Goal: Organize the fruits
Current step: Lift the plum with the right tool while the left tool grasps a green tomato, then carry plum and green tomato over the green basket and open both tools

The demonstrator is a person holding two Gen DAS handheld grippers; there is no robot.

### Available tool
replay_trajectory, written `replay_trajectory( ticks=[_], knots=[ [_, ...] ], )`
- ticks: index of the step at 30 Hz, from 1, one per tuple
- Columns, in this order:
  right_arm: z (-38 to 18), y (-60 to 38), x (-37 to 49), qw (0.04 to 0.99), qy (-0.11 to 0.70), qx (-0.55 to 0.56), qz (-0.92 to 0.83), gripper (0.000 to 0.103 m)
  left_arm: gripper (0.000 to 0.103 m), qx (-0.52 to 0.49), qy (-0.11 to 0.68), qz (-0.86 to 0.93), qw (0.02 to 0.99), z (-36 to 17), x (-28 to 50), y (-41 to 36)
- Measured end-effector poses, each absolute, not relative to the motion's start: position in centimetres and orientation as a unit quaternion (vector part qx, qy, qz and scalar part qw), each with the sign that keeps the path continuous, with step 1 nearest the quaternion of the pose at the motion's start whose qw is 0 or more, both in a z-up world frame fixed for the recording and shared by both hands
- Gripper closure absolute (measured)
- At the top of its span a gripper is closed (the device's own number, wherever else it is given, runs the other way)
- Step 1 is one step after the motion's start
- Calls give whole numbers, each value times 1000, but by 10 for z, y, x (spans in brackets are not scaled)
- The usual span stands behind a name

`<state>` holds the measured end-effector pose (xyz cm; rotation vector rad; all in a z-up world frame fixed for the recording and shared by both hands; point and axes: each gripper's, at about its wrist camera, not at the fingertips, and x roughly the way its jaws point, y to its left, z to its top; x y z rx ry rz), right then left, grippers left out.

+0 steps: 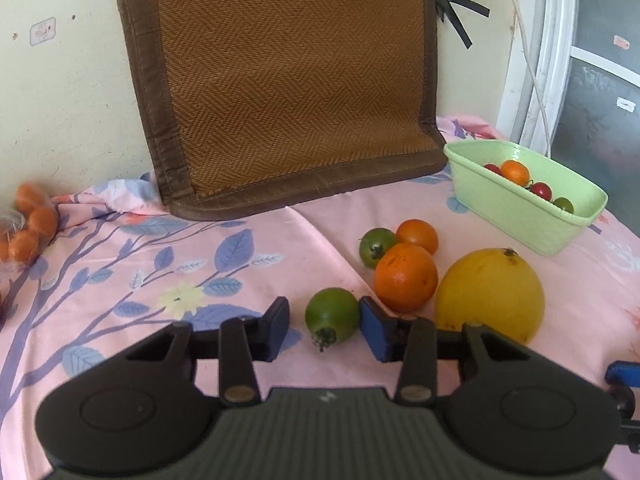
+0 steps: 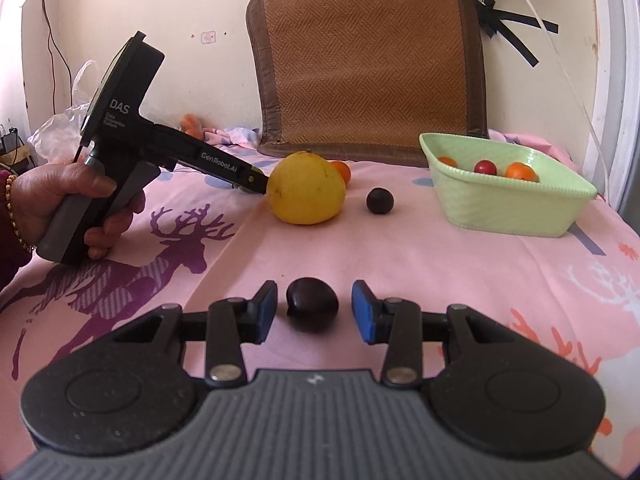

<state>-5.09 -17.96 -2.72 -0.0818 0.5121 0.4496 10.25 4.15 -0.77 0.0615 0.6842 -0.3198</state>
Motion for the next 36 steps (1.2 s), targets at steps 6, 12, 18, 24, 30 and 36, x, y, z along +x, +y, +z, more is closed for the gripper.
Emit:
replay_trajectory(
  ticks=[6,12,18,24,30,36],
  knots=[
    [-27,-178,-65,942,239,-57,229,74,75,-15,334,-188,923,-1,60,42],
    [-20,-197,-59,956,211,-40,200,73,75,-6,332,-277,902,11,7,1],
    [9,-246,-31,980,144,-17,134,73,75,-12,300,-298,906,44,34,-54],
    [18,-288,28,985,138,33,98,73,74,-39,306,-298,903,59,106,-116],
    [6,-293,58,984,147,22,94,73,74,-42,349,-256,900,35,156,-148],
    [2,-300,60,985,142,41,88,72,57,-27,343,-242,907,29,157,-155]
  ],
)
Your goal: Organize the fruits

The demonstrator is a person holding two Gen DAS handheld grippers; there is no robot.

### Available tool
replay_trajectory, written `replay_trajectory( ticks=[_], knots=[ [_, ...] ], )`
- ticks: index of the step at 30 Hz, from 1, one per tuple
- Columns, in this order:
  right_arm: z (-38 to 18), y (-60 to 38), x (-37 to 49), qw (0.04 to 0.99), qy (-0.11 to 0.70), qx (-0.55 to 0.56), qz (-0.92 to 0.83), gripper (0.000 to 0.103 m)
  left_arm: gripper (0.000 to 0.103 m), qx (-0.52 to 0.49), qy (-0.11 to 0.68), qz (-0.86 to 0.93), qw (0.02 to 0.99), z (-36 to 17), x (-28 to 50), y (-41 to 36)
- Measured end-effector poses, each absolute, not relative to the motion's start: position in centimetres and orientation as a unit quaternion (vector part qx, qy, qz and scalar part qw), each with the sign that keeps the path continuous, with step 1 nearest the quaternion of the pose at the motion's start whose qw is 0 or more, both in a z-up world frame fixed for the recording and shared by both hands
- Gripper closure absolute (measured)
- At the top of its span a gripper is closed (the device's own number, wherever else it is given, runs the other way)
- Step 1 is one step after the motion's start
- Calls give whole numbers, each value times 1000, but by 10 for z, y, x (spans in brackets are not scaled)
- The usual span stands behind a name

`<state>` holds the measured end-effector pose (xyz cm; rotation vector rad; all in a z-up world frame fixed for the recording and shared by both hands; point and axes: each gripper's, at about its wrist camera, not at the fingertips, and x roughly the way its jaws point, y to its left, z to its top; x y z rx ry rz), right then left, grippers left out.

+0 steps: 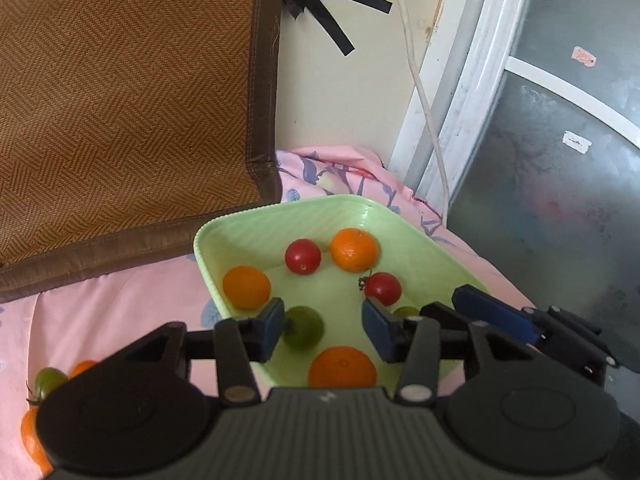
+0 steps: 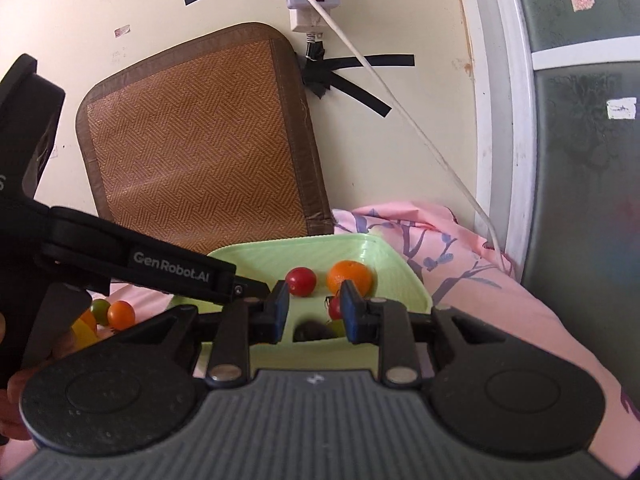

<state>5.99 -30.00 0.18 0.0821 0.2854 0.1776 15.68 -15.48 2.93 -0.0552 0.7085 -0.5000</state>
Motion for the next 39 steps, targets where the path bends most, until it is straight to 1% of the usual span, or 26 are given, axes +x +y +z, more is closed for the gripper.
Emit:
replay_trajectory(
  ticks=[2,4,7,10,13,17,20,23,25,28,34,37,39],
  knots=[
    [6,-304,54,987,128,51,84,72,57,-28,329,-247,911,41,146,-151],
    [11,-309,45,988,113,62,79,73,57,-37,297,-252,920,60,129,-132],
    [17,-316,31,988,104,89,75,73,53,-65,248,-239,936,87,101,-84],
    [17,-313,15,982,110,121,92,73,52,-79,224,-194,952,97,74,-31],
    [12,-297,2,975,127,137,123,73,52,-72,228,-133,962,87,47,8],
    [4,-262,0,960,171,131,179,73,52,-73,264,-80,958,52,16,46],
    [2,-234,7,952,196,115,203,72,52,-78,296,-54,950,20,3,65],
    [1,-216,14,951,204,105,206,71,53,-84,312,-37,946,1,-3,74],
    [-1,-210,27,954,221,102,178,71,53,-99,294,-45,950,2,-10,82],
    [-6,-206,45,950,245,109,159,71,53,-94,292,-53,950,2,-12,79],
    [-9,-197,59,947,258,107,159,71,53,-83,276,-64,955,4,-16,72],
    [-12,-188,67,946,267,96,156,71,53,-90,279,-68,954,4,-15,74],
    [-17,-182,74,944,284,80,149,71,53,-115,297,-83,945,2,-8,79]
  ],
)
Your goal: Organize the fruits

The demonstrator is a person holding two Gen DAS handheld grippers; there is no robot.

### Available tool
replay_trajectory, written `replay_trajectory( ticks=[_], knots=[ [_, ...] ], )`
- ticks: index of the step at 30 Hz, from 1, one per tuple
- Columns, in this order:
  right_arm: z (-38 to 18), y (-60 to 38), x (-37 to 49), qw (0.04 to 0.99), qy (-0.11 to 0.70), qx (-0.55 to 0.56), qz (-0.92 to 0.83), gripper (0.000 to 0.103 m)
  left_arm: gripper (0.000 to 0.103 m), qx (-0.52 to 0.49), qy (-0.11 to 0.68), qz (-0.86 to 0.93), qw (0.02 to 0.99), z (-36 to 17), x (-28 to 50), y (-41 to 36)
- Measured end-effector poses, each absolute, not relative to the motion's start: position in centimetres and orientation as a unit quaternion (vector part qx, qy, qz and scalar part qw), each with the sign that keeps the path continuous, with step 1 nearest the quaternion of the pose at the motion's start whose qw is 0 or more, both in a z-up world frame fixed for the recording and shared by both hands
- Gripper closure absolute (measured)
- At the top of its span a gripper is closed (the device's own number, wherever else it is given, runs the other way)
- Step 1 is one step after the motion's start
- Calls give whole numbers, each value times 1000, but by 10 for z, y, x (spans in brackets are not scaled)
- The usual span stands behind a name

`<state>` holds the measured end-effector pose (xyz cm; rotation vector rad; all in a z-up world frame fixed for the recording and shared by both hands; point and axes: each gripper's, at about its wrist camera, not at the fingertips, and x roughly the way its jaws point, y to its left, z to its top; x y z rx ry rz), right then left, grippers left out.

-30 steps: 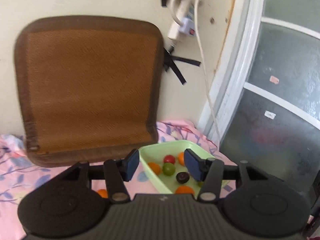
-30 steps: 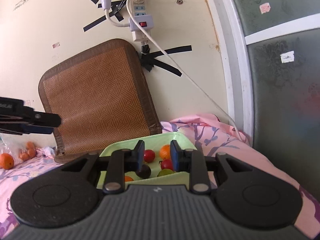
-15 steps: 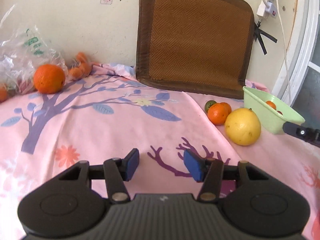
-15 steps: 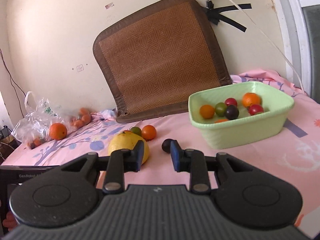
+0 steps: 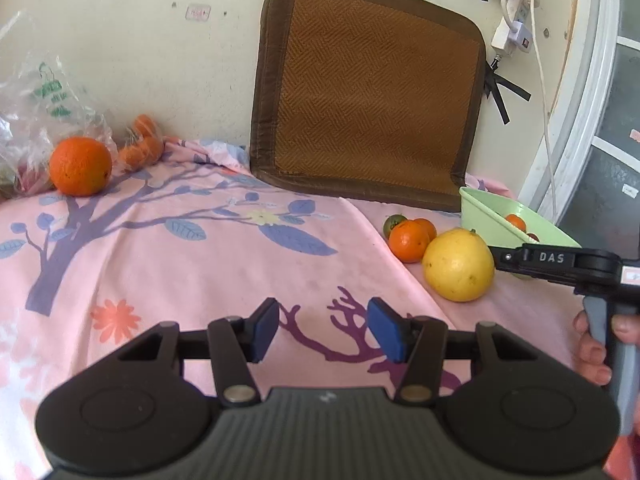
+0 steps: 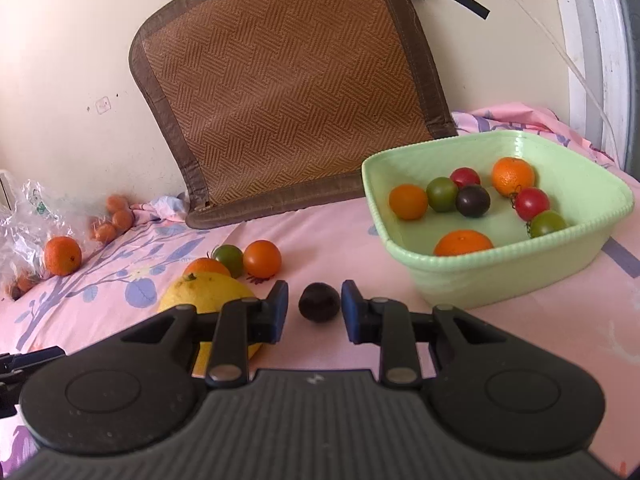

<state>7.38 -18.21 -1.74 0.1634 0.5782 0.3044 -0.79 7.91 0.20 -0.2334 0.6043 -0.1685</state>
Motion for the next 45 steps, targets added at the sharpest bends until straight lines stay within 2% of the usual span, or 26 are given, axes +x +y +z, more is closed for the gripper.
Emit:
replay_trajectory(
  ticks=[1,3,5,12,22,24,25,30,38,45],
  knots=[
    [-19,-181,76,941,292,79,149,71,53,-155,313,-106,931,-1,1,87],
    [-18,-183,72,942,286,78,155,78,53,-229,337,-131,904,-1,22,99],
    [-19,-187,66,942,283,83,158,78,53,-262,348,-157,886,7,50,102],
    [-24,-211,60,933,282,152,163,78,52,-217,379,-182,881,32,133,57],
    [-21,-210,58,930,274,155,189,78,54,-149,436,-163,872,11,157,19],
    [-21,-210,57,931,272,157,188,78,57,-143,431,-157,877,11,155,18],
    [-21,-211,57,931,271,157,187,78,63,-150,430,-159,876,12,154,19],
    [-18,-215,44,936,257,157,182,78,64,-200,412,-150,876,20,122,50],
    [-24,-215,-32,938,258,115,203,78,71,-146,367,-133,909,18,14,66],
    [-26,-205,-51,943,257,64,201,78,72,-142,357,-131,914,7,-3,58]
  ],
)
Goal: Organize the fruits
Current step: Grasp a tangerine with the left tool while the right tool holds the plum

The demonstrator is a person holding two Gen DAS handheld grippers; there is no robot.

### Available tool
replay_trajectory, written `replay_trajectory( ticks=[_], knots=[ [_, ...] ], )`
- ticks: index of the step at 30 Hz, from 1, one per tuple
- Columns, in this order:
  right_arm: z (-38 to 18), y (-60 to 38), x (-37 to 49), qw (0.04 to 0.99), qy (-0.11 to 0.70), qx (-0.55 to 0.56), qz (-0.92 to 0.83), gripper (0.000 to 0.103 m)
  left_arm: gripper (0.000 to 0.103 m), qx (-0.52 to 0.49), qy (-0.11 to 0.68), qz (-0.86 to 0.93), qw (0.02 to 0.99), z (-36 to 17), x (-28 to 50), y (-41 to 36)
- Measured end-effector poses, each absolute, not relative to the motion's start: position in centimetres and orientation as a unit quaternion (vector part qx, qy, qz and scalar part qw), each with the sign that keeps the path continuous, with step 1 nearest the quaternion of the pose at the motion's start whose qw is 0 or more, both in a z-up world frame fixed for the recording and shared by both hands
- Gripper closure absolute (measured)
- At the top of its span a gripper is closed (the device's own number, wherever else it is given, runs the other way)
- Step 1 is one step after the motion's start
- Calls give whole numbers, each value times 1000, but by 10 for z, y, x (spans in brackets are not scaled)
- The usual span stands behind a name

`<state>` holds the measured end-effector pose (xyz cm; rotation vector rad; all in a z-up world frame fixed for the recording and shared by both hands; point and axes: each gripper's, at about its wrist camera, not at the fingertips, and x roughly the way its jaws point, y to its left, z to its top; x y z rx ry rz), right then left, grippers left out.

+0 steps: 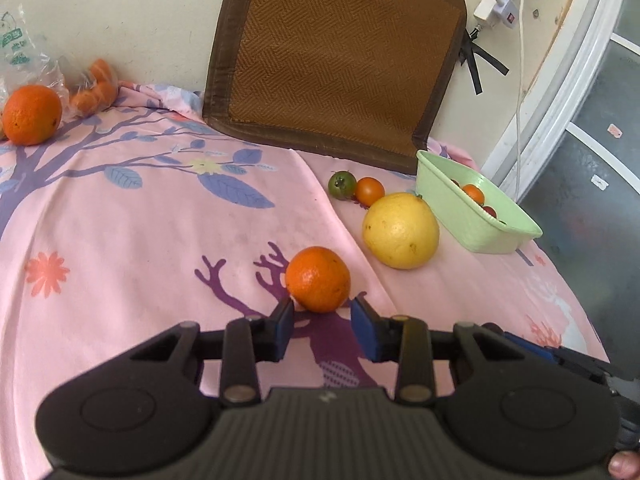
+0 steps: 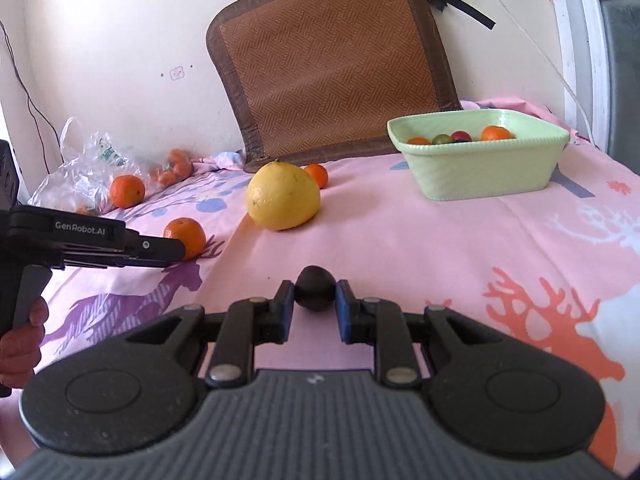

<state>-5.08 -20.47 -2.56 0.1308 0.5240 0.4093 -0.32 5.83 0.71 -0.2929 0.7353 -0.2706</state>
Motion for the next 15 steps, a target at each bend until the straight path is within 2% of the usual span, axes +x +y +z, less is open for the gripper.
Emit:
replay_trajectory(
  ticks=[8,10,15],
  knots=[
    [-26,-201,-55,947,253,51,193,78,68,-135,341,-129,921,10,-25,70],
    [-25,-200,-54,947,251,46,192,78,63,-138,339,-125,922,10,-32,77],
    [-22,-195,-53,951,242,31,189,78,63,-151,333,-114,924,13,-40,97]
  ],
)
